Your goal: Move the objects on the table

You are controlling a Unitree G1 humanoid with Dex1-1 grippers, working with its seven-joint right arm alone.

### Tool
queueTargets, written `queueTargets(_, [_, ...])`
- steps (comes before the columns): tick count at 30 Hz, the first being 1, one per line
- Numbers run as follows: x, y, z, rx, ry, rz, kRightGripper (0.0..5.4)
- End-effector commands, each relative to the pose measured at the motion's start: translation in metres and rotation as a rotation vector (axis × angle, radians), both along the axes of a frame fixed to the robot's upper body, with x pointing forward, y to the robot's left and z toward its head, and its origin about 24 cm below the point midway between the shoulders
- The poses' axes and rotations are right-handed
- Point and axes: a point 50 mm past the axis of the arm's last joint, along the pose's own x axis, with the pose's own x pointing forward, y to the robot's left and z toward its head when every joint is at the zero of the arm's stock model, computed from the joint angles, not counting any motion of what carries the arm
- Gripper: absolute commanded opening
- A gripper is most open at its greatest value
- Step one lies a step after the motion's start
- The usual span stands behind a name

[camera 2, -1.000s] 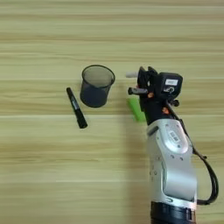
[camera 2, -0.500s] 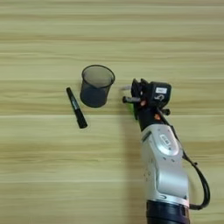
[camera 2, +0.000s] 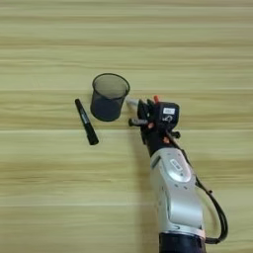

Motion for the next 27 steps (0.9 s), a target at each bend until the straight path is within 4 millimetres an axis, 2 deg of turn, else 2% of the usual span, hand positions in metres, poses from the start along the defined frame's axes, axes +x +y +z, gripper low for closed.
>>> queueTargets(1, [0.002, 0.002, 0.006, -0.03, -0.034, 0.003, 0.72])
queueTargets(8, [-0.009, 0.007, -0.009, -0.034, 0.044, 0.004, 0.72])
queueTargets(18, [-0.011, 0.011, -0.028, -0.013, 0.115, 0.012, 0.69])
queueTargets(24, [-0.01, 0.01, -0.036, -0.018, 0.155, 0.001, 0.42])
queueTargets(27, [-0.01, 0.012, -0.034, -0.011, 0.156, 0.011, 0.04])
